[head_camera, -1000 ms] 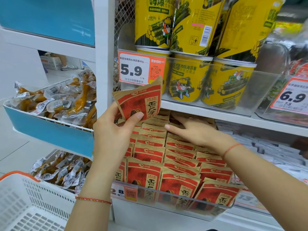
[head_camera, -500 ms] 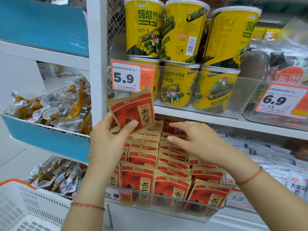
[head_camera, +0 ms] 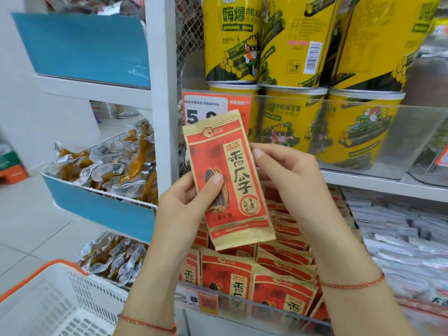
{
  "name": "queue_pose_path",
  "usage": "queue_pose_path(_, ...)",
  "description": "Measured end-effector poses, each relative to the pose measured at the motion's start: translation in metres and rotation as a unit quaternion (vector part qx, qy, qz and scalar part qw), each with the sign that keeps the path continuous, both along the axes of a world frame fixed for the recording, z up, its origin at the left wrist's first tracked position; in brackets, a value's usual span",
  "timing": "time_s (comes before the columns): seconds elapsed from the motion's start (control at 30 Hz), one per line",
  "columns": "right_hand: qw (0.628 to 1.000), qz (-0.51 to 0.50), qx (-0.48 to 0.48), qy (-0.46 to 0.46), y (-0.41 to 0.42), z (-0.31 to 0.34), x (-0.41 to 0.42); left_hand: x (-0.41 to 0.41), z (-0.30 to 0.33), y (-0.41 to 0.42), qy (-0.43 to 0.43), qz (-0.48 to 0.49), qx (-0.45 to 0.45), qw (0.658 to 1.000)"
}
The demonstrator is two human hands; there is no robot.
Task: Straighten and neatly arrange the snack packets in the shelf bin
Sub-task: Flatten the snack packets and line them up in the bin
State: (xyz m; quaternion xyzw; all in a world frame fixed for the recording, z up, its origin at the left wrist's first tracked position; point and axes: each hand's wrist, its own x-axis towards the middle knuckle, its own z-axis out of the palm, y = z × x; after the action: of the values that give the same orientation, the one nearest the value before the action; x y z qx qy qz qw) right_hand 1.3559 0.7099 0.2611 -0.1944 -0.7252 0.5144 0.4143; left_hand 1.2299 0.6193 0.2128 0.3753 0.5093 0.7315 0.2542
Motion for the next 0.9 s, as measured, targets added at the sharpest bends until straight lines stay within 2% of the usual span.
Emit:
queue_pose_path(0.1,1.0,-0.022,0.007,0.013,0.008,-0.006,0.006,0.0,-0.001,0.004,-0.003,-0.031,-0.019,0.999)
queue_pose_path(0.27,0.999,-0.029,-0.005,0.038,0.01,-0.005,0.01,0.004,-0.005,0.01,-0.073,-0.093,-0.062,0.991)
queue_pose_path(0.47,0.998,-0.013,-0.014,0.054,-0.006,-0.005,0.005,0.007,-0.008,0.014,-0.126,-0.097,-0.071,0.985)
queue_pose_path(0.9,0.995,-0.037,-0.043,0.083,-0.008,-0.013,0.0,0.011,-0.012,0.019,-0.137,-0.134,-0.063,0.98)
